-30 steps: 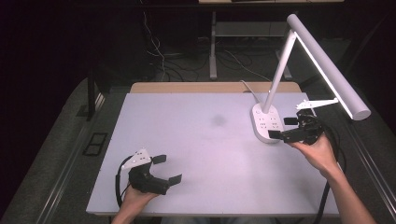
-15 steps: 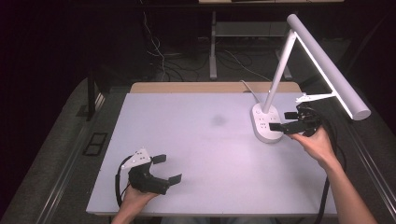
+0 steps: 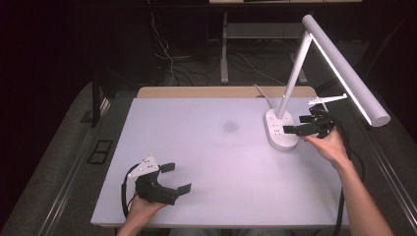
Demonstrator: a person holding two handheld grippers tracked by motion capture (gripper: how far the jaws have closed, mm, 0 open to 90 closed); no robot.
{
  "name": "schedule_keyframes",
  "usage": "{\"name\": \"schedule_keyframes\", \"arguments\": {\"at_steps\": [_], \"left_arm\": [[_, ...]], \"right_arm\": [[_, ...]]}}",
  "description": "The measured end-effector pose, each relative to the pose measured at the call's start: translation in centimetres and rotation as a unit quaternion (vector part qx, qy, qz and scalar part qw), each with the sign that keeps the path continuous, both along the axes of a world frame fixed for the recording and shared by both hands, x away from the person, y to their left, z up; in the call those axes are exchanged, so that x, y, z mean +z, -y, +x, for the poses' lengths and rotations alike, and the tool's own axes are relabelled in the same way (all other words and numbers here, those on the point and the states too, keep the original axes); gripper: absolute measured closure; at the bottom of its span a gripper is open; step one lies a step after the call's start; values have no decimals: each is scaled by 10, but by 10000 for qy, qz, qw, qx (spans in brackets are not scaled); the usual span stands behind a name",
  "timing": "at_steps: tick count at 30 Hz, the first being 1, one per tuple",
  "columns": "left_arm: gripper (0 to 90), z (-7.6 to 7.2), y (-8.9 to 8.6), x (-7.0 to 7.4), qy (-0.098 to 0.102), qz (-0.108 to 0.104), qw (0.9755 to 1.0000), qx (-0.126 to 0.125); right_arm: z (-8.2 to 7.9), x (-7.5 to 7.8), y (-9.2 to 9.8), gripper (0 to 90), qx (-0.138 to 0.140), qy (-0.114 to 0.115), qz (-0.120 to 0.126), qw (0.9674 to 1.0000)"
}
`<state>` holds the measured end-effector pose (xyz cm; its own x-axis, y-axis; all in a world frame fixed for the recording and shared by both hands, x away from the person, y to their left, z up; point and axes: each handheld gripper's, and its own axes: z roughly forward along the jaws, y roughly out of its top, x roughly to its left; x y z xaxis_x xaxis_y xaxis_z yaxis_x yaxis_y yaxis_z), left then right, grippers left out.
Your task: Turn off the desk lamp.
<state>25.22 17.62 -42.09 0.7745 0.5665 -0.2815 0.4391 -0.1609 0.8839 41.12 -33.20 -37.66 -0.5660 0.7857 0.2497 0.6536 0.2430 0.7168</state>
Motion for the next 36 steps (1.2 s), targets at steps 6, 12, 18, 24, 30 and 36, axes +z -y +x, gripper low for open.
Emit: {"name": "schedule_keyframes", "arguments": {"at_steps": [6,12,18,24,30,36], "left_arm": [[0,0,0,0,-5,-24,10000,2],[0,1,1,0,-16,-25,10000,-6],[0,1,0,0,-13,-32,10000,3],[0,2,-1,0,-15,-34,10000,13],[0,2,-1,0,-15,-13,10000,14],[0,2,-2,0,-5,-7,10000,19]], "right_arm": [[13,0,7,64,-65,-52,31,10000],[24,0,10,156,-173,-82,-76,9998],[35,-4,14,248,-459,-113,-189,9987],[43,-8,21,388,-768,-103,-200,9968],[50,-12,22,480,-892,-173,-242,9956],[57,-15,19,600,-1031,-206,-292,9940]]}}
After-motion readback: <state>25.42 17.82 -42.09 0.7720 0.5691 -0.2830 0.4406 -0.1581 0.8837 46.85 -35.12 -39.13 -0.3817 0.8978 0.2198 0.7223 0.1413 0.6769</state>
